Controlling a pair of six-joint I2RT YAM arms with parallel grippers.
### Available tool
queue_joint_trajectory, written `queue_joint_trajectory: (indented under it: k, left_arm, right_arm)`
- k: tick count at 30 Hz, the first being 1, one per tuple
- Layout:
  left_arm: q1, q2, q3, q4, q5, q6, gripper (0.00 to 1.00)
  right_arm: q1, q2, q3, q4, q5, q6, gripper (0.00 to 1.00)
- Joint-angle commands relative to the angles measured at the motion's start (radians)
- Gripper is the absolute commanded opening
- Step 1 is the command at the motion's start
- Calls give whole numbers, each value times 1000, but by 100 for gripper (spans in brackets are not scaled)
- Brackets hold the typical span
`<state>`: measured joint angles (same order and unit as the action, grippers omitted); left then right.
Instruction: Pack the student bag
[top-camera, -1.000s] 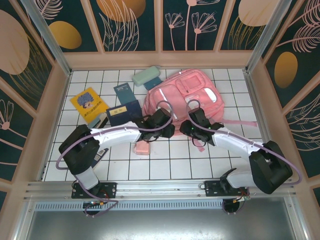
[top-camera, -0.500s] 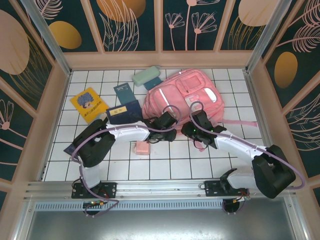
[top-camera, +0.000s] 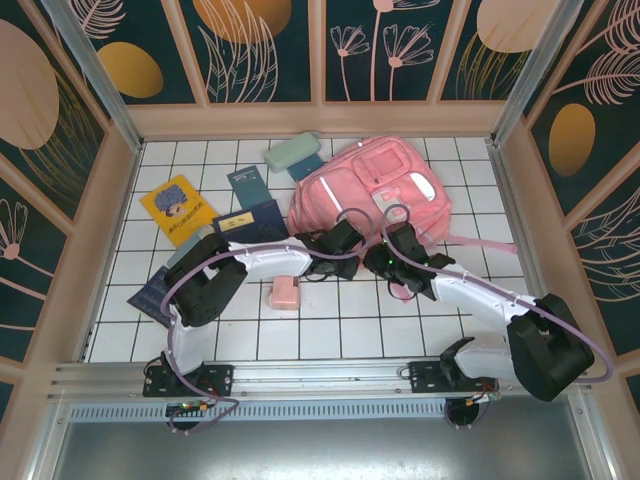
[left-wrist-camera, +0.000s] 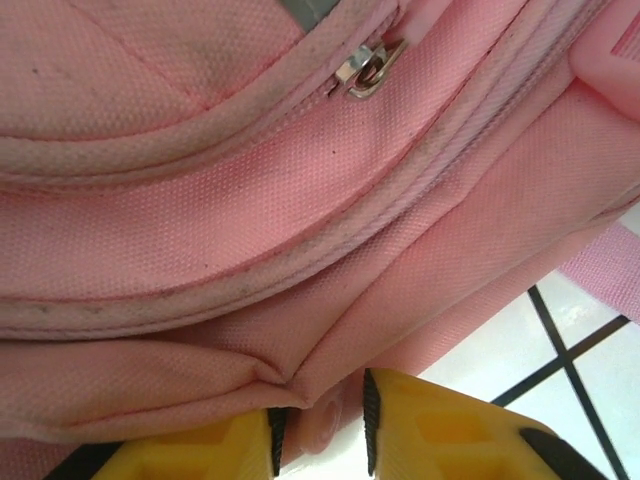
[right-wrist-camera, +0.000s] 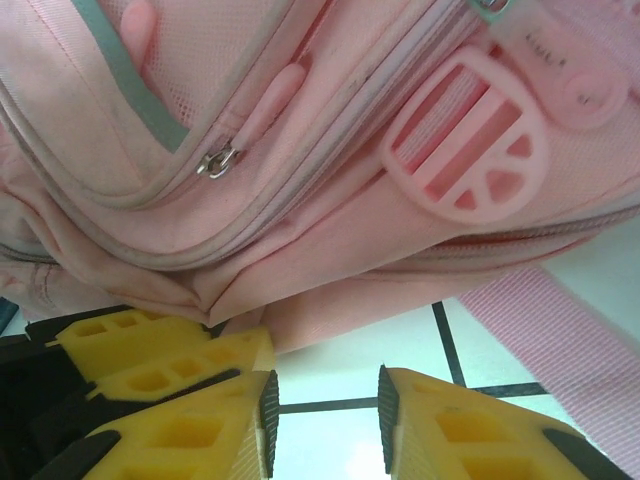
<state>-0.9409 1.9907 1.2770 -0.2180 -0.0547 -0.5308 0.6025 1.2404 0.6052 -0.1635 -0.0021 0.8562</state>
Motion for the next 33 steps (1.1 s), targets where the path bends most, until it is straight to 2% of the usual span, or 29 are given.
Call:
queue_joint_trajectory:
  k: [1, 3, 6, 9, 12, 20, 25, 29, 33]
  left_arm:
    - [2, 40, 43, -16, -25, 20, 23]
    - [1, 50, 54, -18, -24, 16, 8]
    - [1, 47, 53, -21, -35, 3, 0]
    - [1, 14, 33, -20, -46, -13, 0]
    - [2, -22, 10, -16, -45, -26, 0]
    - [1, -85, -36, 6, 9, -41, 0]
    - [2, -117, -45, 15, 39, -37, 0]
    - [1, -128, -51, 13, 49, -33, 0]
    - [1, -129, -55, 7, 46, -44, 0]
  right_arm:
    - [-5, -28, -24, 18, -9, 35, 35]
    - [-5, -27, -30, 21, -6, 45, 35]
    - [-7, -24, -34, 29, -4, 60, 35]
    - [-15, -16, -41, 39, 3, 95, 39]
    - [-37, -9, -59, 83, -16, 146, 49]
    - [-124, 20, -136, 340, -136, 292, 66]
    - [-156, 96, -125, 423, -182, 329, 67]
    - [-169, 148, -97, 433, -185, 329, 55]
    - [-186, 163, -92, 410, -164, 331, 27]
